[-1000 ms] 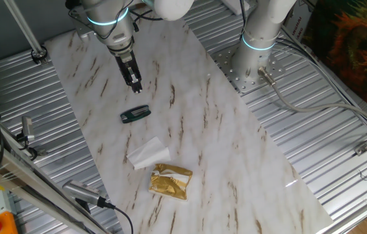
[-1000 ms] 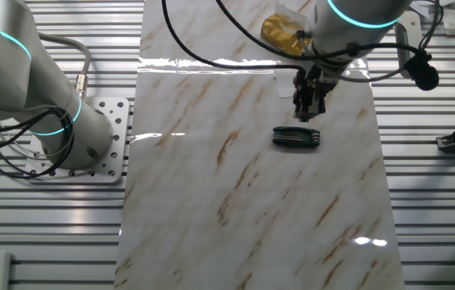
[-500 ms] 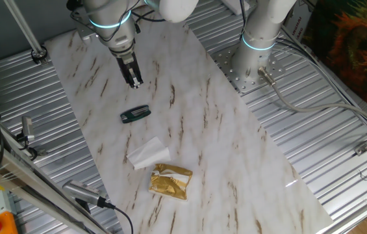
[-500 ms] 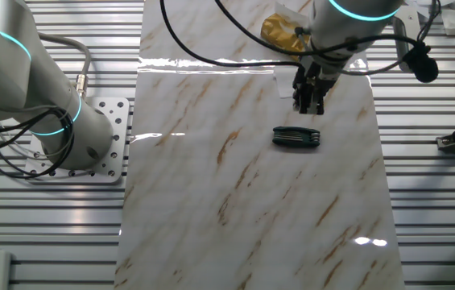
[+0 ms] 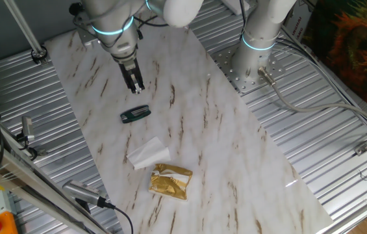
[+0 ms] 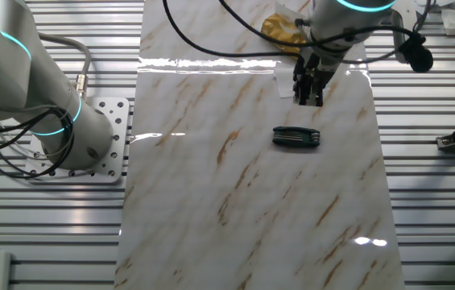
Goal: Pull out a napkin
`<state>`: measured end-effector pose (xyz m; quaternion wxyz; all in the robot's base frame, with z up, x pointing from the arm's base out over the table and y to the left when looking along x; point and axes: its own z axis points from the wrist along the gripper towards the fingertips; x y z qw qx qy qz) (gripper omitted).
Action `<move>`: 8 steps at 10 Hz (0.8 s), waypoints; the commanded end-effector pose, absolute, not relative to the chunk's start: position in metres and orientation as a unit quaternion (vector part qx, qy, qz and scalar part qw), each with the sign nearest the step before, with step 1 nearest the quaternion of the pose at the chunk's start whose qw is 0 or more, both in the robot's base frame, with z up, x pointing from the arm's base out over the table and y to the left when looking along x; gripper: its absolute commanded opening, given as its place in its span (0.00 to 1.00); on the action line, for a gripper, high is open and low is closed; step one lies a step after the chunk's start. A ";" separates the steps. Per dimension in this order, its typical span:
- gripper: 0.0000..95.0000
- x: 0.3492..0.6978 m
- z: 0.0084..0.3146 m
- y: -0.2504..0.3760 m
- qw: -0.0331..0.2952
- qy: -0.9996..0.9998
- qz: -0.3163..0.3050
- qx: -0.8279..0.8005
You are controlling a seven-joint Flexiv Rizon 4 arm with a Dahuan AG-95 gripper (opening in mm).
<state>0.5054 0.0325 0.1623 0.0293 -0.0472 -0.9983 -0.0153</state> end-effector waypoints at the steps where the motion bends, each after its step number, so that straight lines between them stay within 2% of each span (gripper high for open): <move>1: 0.00 0.512 0.163 0.050 0.030 -0.998 -0.013 -0.060; 8: 0.00 0.543 0.172 0.119 0.032 -0.995 -0.018 -0.095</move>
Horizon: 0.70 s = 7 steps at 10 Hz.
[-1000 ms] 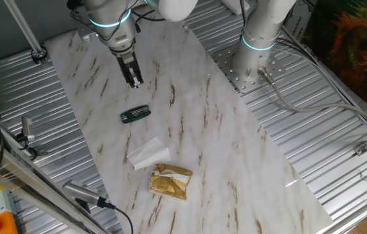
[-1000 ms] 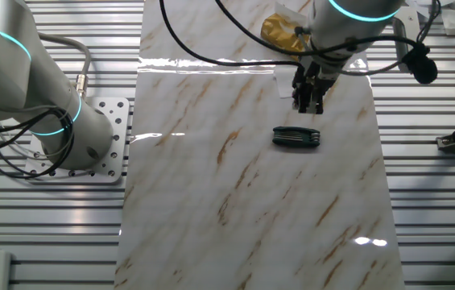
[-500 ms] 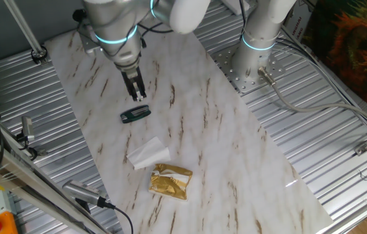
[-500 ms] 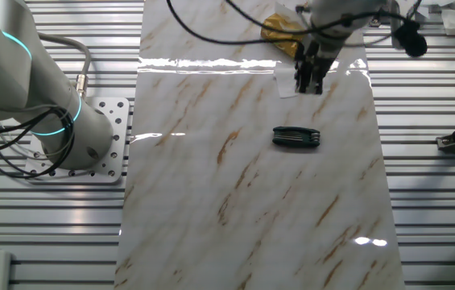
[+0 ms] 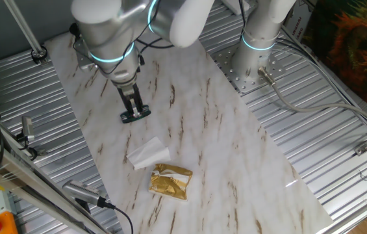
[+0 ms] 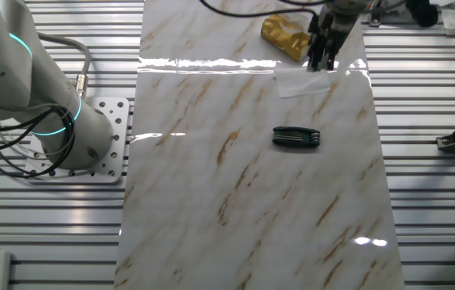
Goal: Pull out a napkin
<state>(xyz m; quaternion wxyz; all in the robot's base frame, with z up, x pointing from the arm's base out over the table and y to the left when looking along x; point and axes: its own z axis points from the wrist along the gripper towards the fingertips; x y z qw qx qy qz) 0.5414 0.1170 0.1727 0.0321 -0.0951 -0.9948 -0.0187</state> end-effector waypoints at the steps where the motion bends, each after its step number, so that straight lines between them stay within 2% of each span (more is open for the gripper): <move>1: 0.00 0.543 0.173 0.133 0.030 -0.996 -0.016 -0.086; 7: 0.00 0.551 0.177 0.147 0.024 -0.998 -0.030 -0.056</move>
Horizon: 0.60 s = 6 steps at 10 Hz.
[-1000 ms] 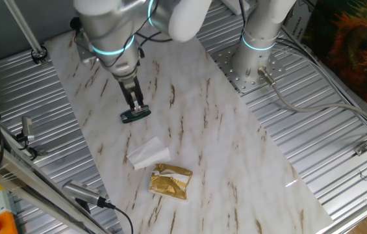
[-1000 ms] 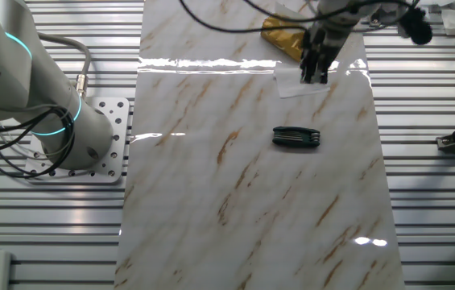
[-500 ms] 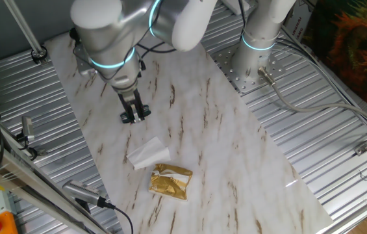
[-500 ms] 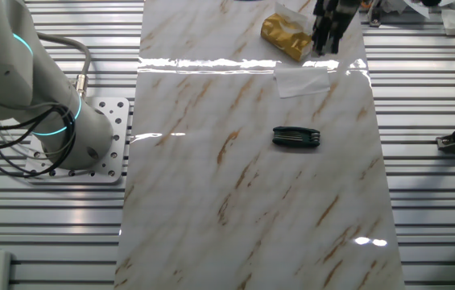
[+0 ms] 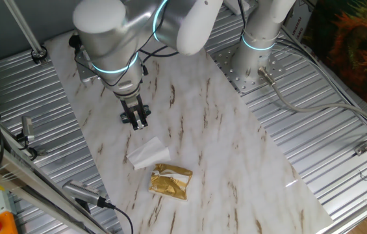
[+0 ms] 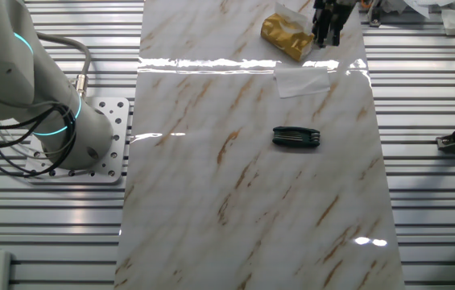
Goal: Pull out a napkin
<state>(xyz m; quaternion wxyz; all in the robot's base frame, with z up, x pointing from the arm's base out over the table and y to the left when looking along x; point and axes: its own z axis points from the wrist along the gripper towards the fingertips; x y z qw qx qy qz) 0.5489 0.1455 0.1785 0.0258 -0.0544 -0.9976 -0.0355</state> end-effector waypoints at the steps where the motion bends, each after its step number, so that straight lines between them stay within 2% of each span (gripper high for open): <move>1: 0.00 0.551 0.178 0.147 0.023 -0.998 -0.026 -0.056; 6: 0.00 0.563 0.189 0.161 0.028 -0.996 -0.053 -0.067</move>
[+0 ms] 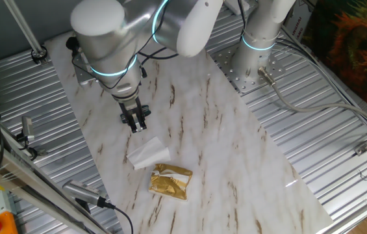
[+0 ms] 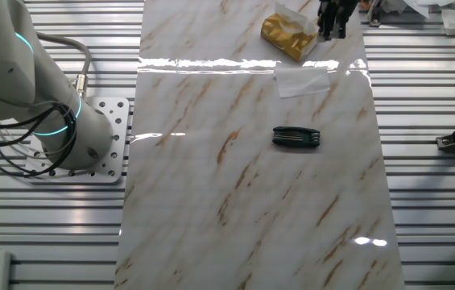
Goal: Pull out a napkin
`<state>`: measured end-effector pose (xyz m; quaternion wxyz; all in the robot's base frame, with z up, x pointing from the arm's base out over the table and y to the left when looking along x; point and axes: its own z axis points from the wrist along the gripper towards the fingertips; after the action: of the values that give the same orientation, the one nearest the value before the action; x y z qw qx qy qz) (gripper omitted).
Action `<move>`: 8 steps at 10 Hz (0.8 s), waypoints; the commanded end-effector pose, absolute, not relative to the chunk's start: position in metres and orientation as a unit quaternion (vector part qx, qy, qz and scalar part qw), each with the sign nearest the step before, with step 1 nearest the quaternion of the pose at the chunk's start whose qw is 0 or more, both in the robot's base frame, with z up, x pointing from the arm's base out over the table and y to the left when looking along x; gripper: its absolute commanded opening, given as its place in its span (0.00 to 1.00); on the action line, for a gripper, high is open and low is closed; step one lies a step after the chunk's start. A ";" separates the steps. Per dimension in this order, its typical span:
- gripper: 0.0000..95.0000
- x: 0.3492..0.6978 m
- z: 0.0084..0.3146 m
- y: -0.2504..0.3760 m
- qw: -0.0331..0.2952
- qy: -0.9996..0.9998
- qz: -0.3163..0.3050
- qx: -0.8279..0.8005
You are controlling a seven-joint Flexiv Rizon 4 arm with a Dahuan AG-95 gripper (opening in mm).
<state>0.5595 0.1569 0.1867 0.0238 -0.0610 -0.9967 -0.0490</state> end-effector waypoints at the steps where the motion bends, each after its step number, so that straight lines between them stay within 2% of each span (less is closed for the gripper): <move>1: 0.00 0.563 0.190 0.162 0.028 -0.996 -0.052 -0.066; 8: 0.00 0.580 0.197 0.184 0.026 -0.996 -0.054 -0.059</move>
<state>0.5824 0.1856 0.1958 0.0285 -0.0586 -0.9964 -0.0549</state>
